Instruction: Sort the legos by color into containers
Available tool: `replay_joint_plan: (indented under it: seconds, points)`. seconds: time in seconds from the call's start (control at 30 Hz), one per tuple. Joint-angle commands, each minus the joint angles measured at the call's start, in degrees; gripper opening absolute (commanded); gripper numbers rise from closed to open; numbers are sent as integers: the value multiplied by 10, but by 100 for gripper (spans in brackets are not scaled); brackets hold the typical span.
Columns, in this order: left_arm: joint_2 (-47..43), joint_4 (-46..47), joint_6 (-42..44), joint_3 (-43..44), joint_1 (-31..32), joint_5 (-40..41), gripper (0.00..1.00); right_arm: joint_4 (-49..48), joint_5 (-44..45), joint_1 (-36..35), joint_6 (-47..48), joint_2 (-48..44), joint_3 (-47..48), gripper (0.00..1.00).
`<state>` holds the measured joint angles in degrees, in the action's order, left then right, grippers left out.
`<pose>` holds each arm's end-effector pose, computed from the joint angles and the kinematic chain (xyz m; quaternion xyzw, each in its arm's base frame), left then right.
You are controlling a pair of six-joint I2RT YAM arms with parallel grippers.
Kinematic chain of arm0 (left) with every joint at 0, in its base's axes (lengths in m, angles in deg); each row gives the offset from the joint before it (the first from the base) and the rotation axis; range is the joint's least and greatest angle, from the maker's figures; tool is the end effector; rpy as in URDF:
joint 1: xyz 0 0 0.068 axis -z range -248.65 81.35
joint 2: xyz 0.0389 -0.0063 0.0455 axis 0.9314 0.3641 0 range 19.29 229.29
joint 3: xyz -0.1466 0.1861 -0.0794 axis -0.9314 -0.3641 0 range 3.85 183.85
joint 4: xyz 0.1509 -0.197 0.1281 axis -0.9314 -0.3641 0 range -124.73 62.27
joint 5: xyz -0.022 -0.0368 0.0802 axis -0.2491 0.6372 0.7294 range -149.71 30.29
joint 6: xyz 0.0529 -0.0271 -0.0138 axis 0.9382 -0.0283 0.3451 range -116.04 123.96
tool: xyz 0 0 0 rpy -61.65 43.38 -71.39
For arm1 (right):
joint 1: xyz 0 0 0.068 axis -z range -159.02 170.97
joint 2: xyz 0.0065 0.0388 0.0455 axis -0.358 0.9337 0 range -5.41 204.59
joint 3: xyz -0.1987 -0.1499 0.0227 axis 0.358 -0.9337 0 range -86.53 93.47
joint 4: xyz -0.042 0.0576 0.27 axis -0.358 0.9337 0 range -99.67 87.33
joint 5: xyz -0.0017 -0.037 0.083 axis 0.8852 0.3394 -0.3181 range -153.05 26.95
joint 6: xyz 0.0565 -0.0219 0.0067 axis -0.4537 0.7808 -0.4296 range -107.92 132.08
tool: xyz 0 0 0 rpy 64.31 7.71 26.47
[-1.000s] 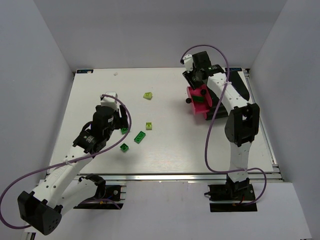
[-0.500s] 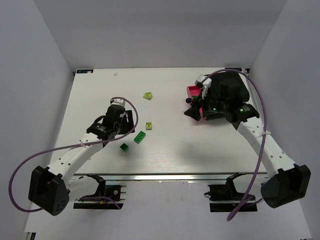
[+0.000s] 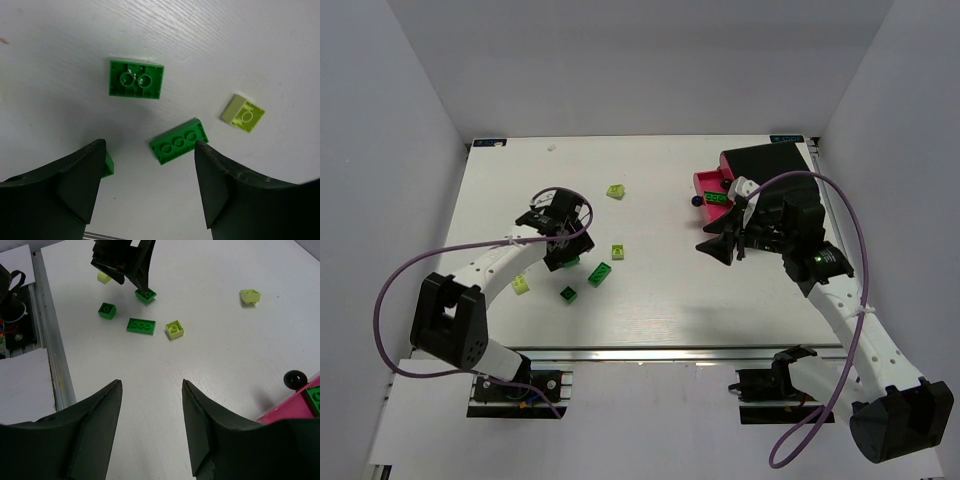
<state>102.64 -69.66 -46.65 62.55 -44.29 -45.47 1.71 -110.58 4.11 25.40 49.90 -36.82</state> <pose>0.2817 -0.1151 0.1880 -0.2451 0.9405 -0.0262 0.2337 0.2314 0.1052 0.3145 -0.4230 0.6478 0.3406 0.5342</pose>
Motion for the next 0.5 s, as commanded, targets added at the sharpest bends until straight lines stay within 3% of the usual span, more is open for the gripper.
replay_joint_plan:
  seconds: [0.0,0.17,0.47]
  points:
    - [9,-37,-72,40,-6,49,81,-34,-20,3,-8,-6,-8,57]
    - [92,-68,-38,85,-17,57,88,-30,-20,3,-5,-6,-8,57]
    - [164,-30,56,92,-34,13,90,-30,-7,4,-2,-7,-10,58]
